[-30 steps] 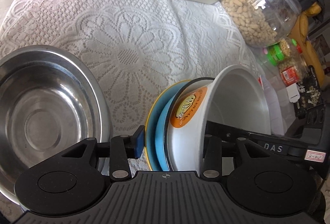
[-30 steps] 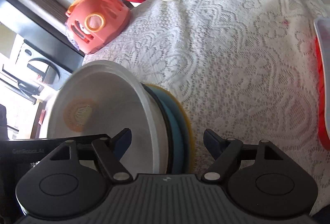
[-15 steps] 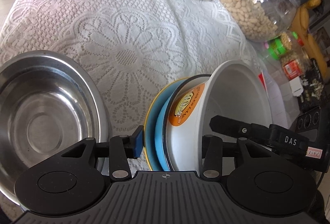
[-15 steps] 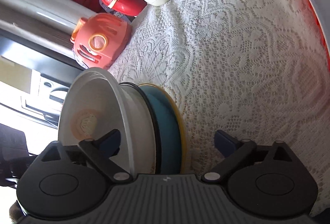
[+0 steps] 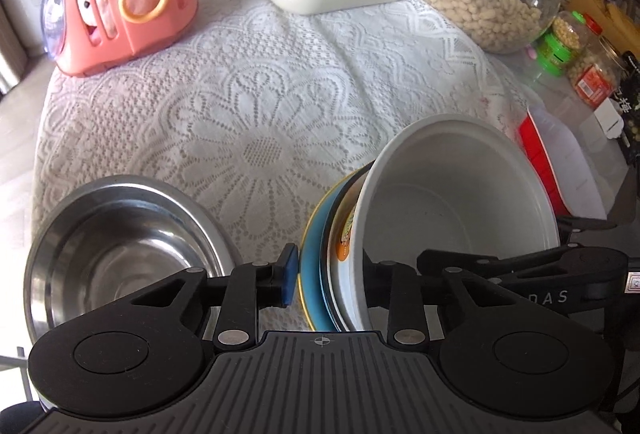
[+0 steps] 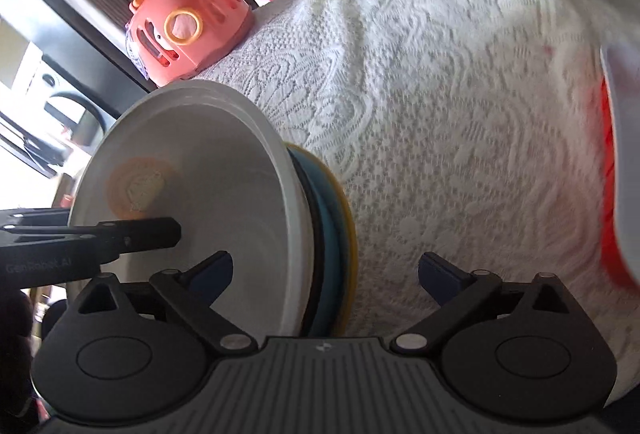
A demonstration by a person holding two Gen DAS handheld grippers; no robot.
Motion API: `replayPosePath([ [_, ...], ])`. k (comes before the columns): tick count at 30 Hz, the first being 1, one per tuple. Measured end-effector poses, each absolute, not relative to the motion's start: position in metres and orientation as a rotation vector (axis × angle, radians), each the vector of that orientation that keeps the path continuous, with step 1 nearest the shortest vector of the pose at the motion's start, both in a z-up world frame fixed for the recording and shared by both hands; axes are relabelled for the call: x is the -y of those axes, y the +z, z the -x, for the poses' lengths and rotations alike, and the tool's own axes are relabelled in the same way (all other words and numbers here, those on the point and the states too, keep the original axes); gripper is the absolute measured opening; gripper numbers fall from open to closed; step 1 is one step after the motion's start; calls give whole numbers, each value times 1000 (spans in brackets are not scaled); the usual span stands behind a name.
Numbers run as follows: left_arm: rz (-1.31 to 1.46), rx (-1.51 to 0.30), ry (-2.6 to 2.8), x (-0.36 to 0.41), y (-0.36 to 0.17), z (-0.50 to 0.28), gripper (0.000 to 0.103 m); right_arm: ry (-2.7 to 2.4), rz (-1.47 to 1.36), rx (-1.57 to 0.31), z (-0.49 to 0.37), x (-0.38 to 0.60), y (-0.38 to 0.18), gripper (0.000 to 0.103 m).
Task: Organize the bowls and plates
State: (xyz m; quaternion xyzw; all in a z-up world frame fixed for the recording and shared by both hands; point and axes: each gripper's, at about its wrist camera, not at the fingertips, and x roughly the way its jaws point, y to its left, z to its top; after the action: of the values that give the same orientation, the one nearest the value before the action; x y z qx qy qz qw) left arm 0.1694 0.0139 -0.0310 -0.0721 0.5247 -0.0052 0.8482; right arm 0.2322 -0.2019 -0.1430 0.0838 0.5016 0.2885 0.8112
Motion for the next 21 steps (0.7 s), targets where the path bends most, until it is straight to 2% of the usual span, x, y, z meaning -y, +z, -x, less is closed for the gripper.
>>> replayPosePath([
  [8, 217, -1089, -36, -25, -30, -164, 32, 569, -21, -984, -230, 189, -120, 99],
  [16, 242, -1095, -59, -25, -35, -166, 39, 514, -13, -1084, -238, 190, -138, 99],
  [21, 264, -1089, -73, -28, -37, -166, 41, 487, -6, -1079, -233, 188, -138, 103],
])
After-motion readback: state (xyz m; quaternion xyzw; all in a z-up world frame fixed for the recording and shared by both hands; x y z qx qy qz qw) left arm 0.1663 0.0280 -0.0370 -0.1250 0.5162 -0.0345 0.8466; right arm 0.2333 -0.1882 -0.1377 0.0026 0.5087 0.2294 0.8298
